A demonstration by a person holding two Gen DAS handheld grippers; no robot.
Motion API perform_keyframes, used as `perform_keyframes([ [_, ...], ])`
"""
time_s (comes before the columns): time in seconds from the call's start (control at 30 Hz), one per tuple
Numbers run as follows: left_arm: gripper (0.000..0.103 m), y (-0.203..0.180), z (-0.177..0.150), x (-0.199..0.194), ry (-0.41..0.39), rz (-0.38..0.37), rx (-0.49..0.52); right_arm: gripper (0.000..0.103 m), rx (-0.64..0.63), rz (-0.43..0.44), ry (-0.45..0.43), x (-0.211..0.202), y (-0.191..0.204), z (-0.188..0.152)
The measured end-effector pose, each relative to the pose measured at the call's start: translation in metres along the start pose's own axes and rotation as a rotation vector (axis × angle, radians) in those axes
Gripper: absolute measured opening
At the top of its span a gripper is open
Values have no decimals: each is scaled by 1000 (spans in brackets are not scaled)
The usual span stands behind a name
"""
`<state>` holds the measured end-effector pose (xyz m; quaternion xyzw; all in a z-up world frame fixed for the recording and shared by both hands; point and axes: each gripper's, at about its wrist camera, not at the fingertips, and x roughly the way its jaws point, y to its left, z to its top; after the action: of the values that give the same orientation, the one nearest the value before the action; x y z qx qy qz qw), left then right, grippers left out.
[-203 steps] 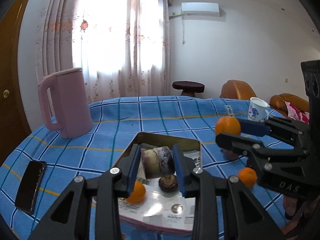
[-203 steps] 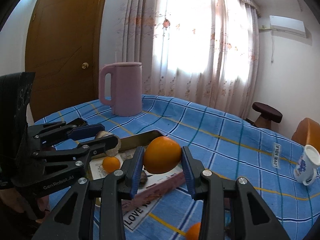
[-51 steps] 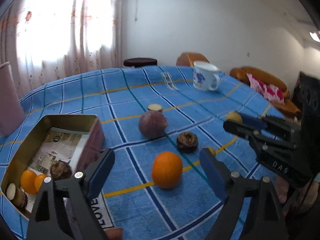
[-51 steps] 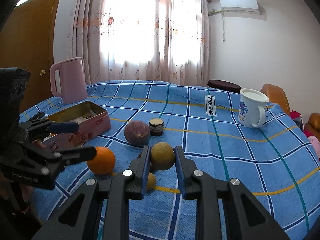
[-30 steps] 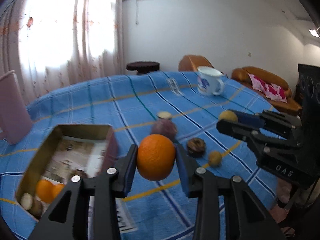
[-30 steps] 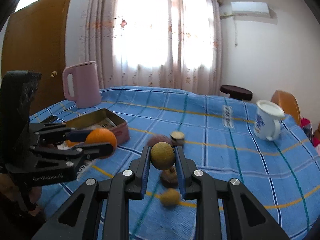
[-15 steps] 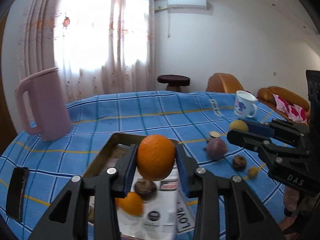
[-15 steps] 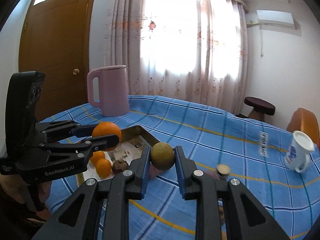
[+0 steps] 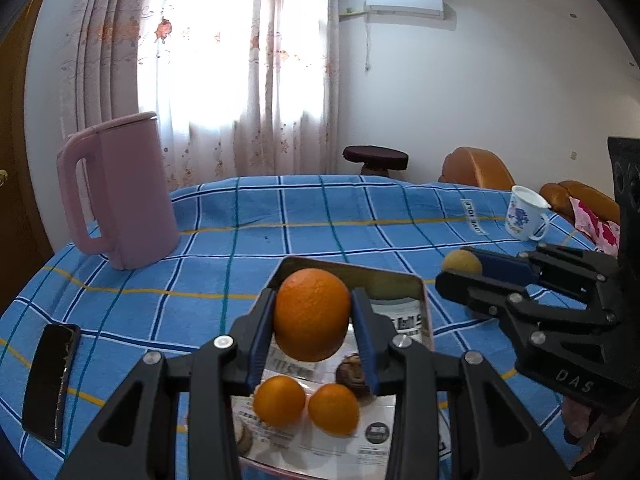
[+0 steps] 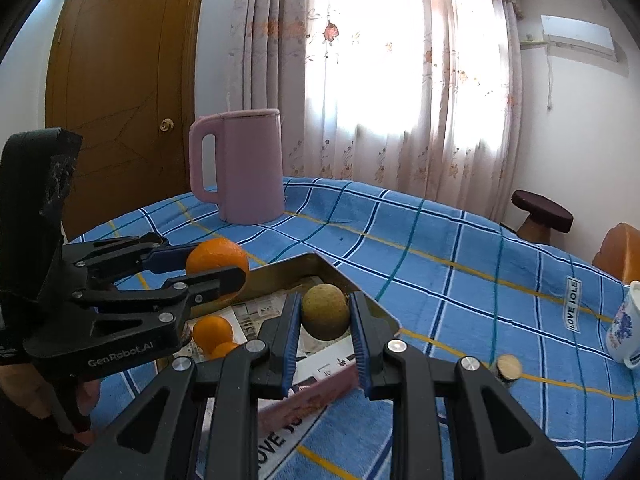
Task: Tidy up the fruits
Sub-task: 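Carry the orange over the tin with the left tool while the right tool lowers the longan into it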
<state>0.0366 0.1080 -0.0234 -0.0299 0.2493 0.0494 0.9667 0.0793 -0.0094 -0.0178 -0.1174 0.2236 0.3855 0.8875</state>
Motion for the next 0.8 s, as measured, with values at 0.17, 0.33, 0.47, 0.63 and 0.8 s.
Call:
perform_keyframes([
  [0.17, 39, 7, 0, 5, 10, 15, 2, 26, -1, 4, 16, 14, 3, 3],
  [0.33, 39, 9, 1, 13, 26, 30, 8, 26, 9, 8, 48, 29, 2, 2],
  [0.47, 39, 12, 1, 20, 46, 29, 3, 26, 16, 17, 90, 46, 2, -1],
  [0.63, 39, 14, 1, 29, 76, 18, 0, 26, 18, 28, 134, 60, 3, -7],
  [0.8, 41, 14, -1, 33, 99, 17, 0, 26, 16, 42, 181, 69, 6, -13],
])
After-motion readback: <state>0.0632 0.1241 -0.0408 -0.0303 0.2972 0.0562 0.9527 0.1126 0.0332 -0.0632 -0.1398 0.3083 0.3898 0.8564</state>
